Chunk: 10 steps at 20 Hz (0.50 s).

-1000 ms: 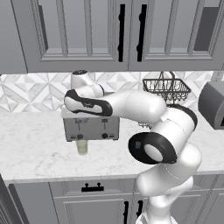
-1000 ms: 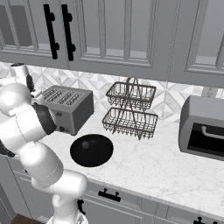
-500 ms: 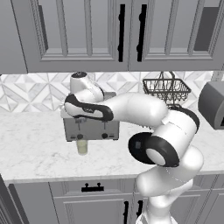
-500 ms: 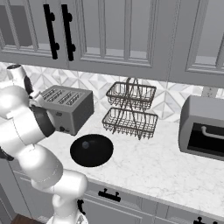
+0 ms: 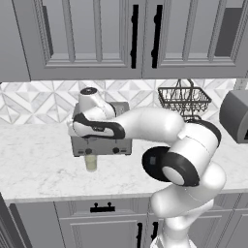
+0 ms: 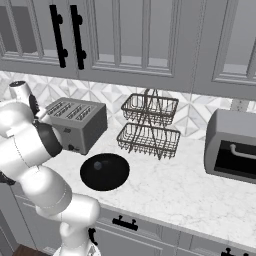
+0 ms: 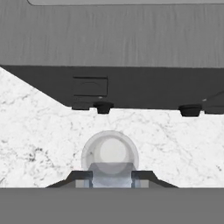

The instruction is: Grab a lemon wedge from the fridge and one ice cube from the ice bowl, and put them in the glass of lemonade.

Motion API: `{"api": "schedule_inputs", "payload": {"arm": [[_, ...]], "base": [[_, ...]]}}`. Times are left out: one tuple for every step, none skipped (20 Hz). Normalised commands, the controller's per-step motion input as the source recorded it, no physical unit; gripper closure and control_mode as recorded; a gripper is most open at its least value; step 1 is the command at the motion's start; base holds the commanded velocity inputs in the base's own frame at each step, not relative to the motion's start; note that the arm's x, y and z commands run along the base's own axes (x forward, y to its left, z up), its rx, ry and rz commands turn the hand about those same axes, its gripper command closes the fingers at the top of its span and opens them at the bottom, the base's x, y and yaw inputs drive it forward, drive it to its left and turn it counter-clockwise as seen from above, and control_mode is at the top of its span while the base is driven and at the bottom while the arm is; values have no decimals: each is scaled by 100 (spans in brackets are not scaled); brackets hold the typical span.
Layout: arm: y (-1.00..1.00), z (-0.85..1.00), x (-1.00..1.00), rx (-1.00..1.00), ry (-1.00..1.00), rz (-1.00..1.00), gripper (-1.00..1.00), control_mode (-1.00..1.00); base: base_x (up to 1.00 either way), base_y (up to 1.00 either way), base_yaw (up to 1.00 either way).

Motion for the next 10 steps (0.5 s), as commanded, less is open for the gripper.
{"api": "schedule_inputs", "payload": {"arm": [[0,0,0,0,-5,0,100,-100],[0,0,0,0,-7,0,100,-100],[13,9,0,0,-5,0,100,-100],[20,14,15,0,-2,-2,100,-100],[21,9,22,0,0,-3,100,-100],[12,0,19,0,0,-3,100,-100],[0,0,2,0,0,-3,100,-100],[0,0,0,0,0,-2,100,-100],[0,-4,0,0,0,-2,100,-100],[0,-16,0,0,0,-2,100,-100]], "base": [[0,0,0],[0,0,0],[0,0,0],[0,0,0],[0,0,0],[0,0,0],[0,0,0],[0,0,0],[0,0,0],[0,0,0]]}}
